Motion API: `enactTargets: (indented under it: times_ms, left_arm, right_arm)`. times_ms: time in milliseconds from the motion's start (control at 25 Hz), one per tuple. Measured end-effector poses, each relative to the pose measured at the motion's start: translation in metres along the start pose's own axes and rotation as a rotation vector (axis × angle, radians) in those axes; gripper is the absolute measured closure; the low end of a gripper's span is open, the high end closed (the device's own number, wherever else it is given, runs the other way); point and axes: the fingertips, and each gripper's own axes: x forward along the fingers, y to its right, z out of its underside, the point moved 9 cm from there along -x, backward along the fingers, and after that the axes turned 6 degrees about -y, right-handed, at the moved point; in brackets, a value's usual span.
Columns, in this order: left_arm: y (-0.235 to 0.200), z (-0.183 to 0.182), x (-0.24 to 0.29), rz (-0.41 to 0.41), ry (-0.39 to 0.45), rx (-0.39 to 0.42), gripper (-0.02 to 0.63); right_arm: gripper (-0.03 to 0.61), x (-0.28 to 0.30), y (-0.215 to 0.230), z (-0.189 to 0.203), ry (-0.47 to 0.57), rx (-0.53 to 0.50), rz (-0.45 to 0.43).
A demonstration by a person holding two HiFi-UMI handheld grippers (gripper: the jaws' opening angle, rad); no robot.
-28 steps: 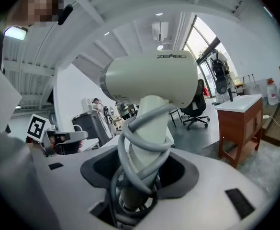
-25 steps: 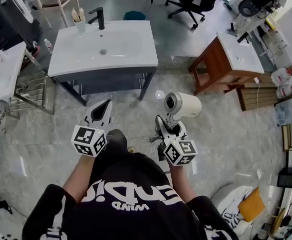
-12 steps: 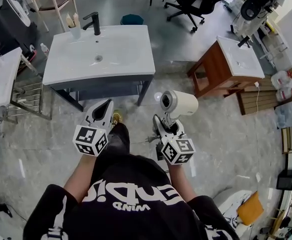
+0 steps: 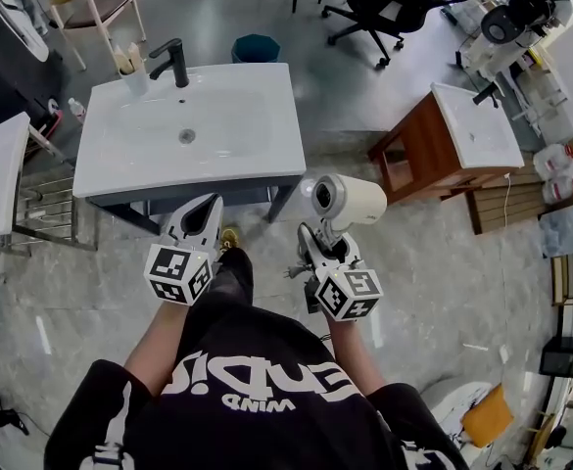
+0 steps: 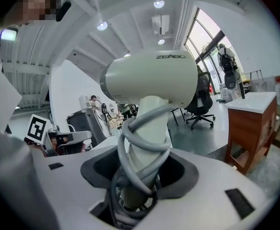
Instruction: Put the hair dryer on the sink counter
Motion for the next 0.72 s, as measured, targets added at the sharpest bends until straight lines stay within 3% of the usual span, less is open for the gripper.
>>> enactTargets:
  times_ms: [720]
  left_arm:
    - [-0.11, -0.085, 0.152, 0.074, -0.055, 0.02, 0.606]
  right_arm:
    - [0.344, 0.159, 0.041, -0.093, -0.05, 0.058, 0.003]
